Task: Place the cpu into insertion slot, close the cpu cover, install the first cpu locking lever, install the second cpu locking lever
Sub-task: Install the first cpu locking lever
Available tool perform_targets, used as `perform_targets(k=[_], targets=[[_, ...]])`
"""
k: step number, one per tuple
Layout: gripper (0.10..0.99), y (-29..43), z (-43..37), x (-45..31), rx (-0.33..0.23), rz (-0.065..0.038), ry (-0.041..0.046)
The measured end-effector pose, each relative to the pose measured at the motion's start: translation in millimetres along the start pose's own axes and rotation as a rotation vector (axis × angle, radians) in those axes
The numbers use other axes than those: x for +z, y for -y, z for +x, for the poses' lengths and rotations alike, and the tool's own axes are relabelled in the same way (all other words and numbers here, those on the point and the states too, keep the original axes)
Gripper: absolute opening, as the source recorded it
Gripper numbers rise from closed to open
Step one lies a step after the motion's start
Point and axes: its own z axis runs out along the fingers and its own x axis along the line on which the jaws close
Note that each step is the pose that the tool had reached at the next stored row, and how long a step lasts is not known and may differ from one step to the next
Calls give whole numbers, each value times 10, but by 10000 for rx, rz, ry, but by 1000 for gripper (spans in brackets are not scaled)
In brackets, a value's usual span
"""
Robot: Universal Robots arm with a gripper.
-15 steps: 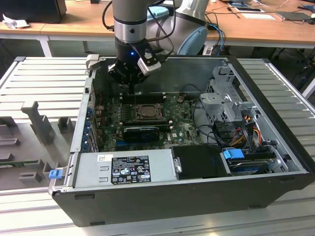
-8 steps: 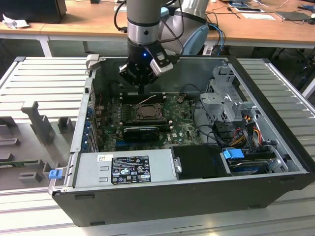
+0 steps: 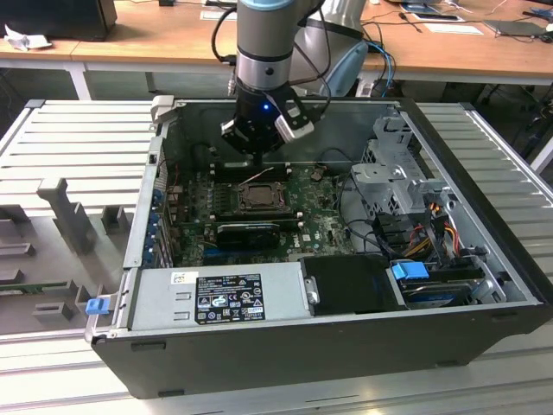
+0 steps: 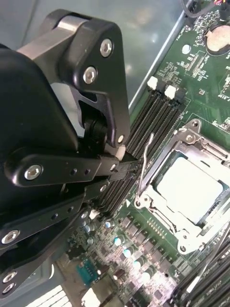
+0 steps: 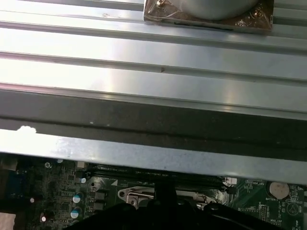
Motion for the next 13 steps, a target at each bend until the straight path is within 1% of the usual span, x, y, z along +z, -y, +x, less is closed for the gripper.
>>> perform_targets(k=[4,8,13], targets=[[106,7,-50,27,1,0,1],[106,12,-71,49,5,1,0],[106,18,-114,94,11,1,1]])
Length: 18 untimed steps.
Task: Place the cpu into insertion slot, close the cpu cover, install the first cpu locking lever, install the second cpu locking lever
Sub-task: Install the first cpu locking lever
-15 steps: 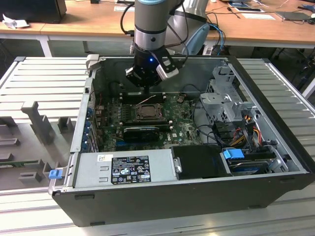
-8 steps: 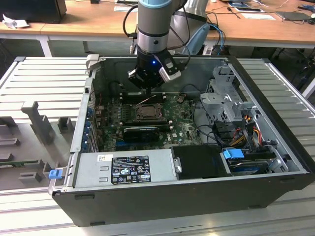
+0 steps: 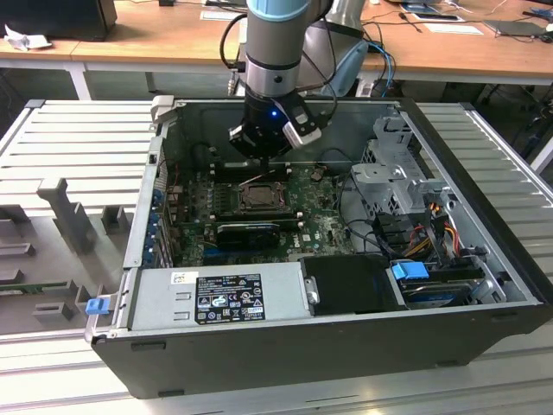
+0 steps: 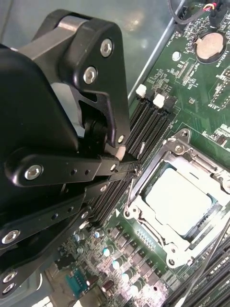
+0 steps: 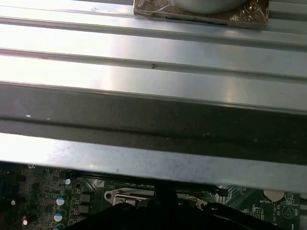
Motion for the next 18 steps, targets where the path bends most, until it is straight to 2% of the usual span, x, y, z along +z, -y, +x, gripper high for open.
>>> perform_targets(k=[12,18], targets=[[106,11,-46,63,125,5,72],[106,21,-72,132,149,8,90]])
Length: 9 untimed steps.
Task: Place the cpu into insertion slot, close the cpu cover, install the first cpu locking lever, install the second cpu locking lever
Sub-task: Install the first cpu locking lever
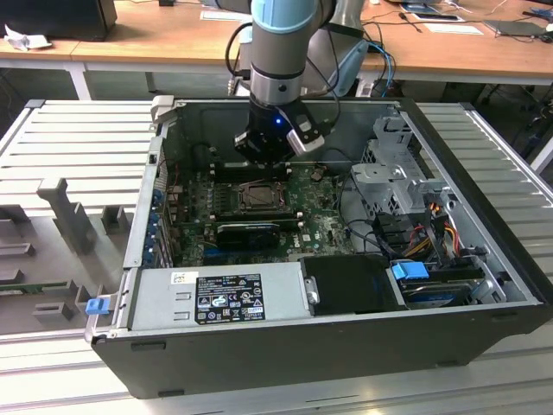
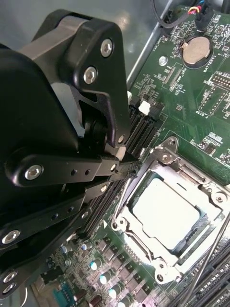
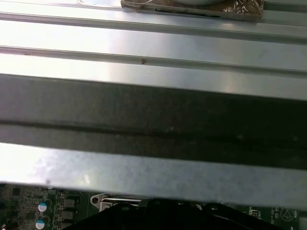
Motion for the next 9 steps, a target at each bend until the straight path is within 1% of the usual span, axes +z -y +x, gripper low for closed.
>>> perform_targets(k=[5,9], targets=[[106,5,-2,45,28,3,2],[106,7,-3,56,46,17,1]])
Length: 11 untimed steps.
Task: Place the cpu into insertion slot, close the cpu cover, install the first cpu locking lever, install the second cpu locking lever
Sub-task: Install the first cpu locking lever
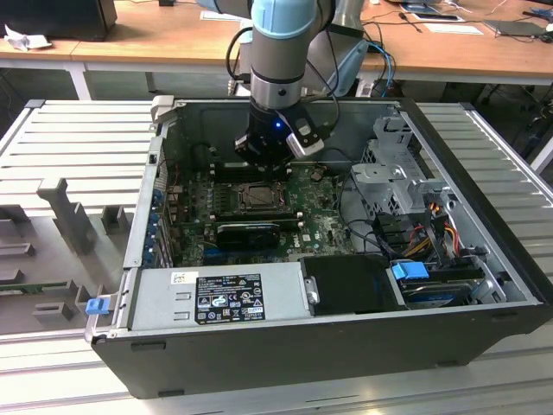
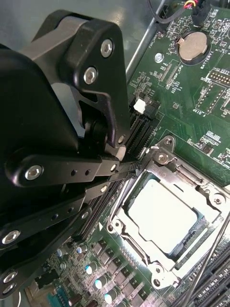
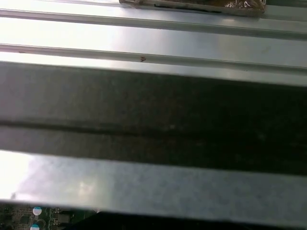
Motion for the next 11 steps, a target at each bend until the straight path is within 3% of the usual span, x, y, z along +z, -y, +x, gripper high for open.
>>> perform_targets(k=[11], targets=[[106,0,-3,11,26,74,-1]])
